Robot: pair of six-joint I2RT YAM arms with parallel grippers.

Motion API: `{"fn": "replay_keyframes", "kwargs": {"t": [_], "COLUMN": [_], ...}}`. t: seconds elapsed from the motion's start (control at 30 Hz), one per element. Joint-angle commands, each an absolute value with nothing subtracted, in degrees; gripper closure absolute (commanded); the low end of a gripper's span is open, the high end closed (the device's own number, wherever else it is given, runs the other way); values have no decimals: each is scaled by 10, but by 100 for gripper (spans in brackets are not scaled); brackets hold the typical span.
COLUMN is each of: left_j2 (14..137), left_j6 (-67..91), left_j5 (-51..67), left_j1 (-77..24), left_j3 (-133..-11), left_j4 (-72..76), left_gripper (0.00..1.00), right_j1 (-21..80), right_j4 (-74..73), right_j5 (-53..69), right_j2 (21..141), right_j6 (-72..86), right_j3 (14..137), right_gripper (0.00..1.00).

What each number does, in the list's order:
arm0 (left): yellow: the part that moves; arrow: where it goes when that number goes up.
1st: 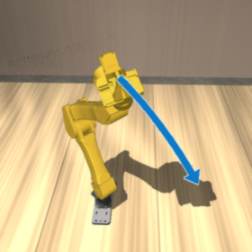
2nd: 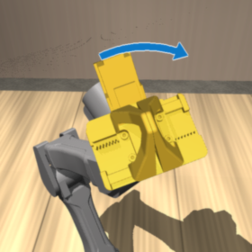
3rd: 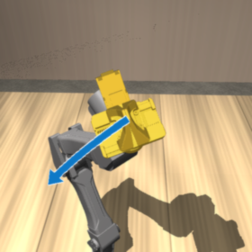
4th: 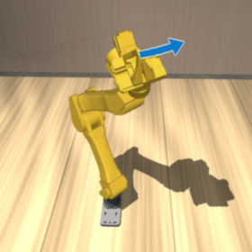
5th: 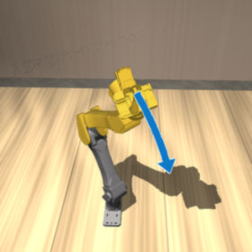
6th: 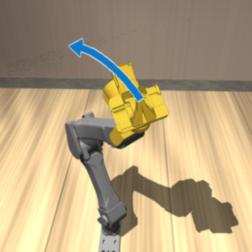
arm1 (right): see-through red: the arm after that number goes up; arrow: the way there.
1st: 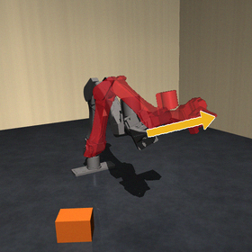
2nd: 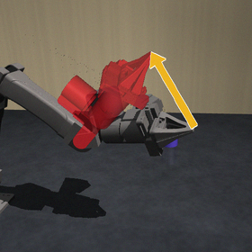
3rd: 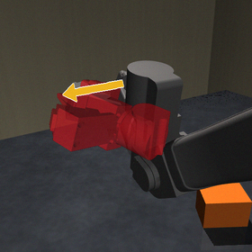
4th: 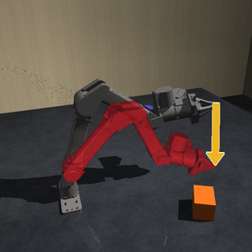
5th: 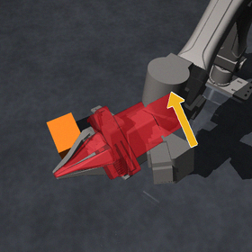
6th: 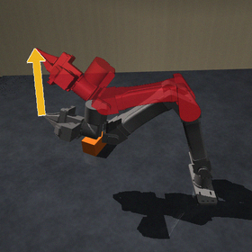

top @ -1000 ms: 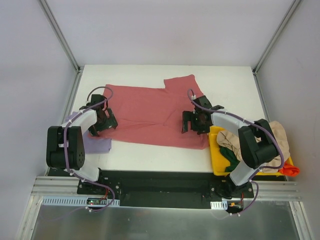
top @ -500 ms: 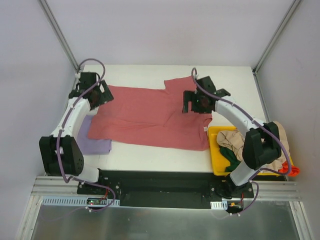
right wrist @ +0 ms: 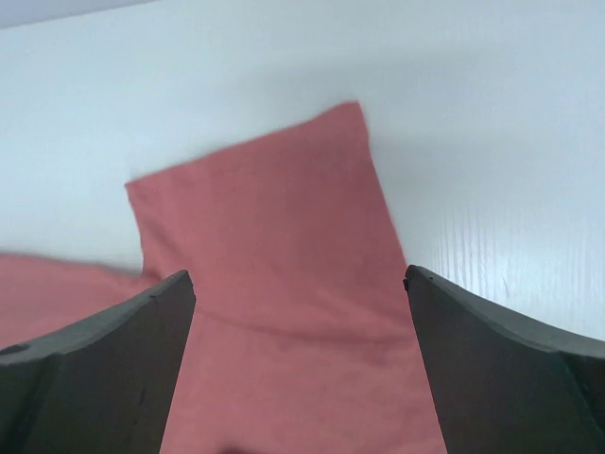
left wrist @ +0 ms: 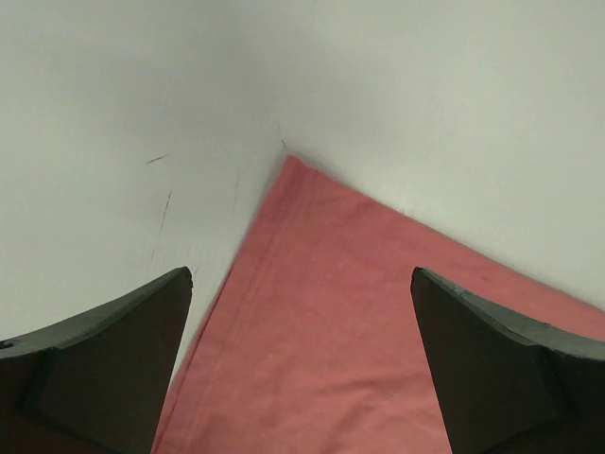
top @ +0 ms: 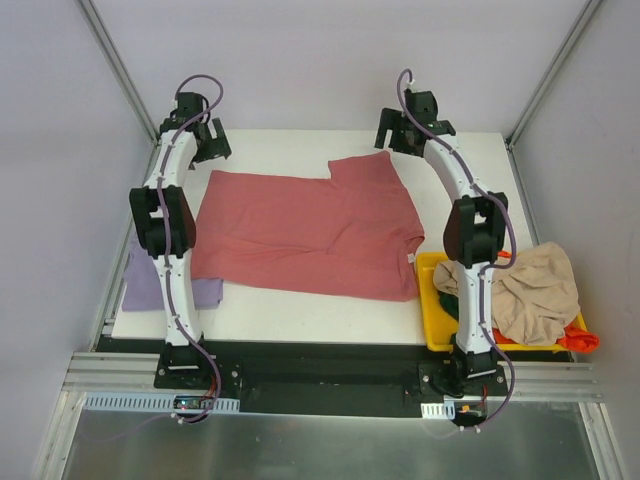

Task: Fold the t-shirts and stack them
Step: Grap the side of the flattened tshirt furthest away from the robot with both arms

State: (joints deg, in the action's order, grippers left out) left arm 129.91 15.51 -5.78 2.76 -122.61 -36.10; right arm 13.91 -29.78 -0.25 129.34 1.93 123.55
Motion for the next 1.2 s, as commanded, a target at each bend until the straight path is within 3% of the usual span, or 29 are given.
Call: {"fn": "replay_keyframes", "kwargs": {"t": [0.0,0.17,0.63,0.83,1.0,1.07,1.17], "left_j2": [1361,1450,1496,1496,1479,1472,1447], "left_j6": [166,217,305,319,318,310,311], "left_j5": [-34,-21,43,62,46,42,11], "left_j1": [40,43,55,55,55,55,55], "left_j3": [-1328,-1403,-1397,-1388,-1368,-1360,-1331], "left_j4": [-408,-406,-375,-374,-373,-374,-374], "left_gripper": [1,7,14,24,37,47,56], "right_j1": [131,113,110,116,120,120,120], "right_j4": [-222,-156,-130,-115,-115,-118,-127], "right_j5": [-10,13,53,91,98,97,103], "right_j2": [1362,1439,1557,1572,1568,1569,1569], "right_j6": [47,127,260,282,278,283,287], "right_j3": [1312,1360,1436,1443,1438,1435,1436], "right_gripper": [4,4,4,1,19,25,43]}}
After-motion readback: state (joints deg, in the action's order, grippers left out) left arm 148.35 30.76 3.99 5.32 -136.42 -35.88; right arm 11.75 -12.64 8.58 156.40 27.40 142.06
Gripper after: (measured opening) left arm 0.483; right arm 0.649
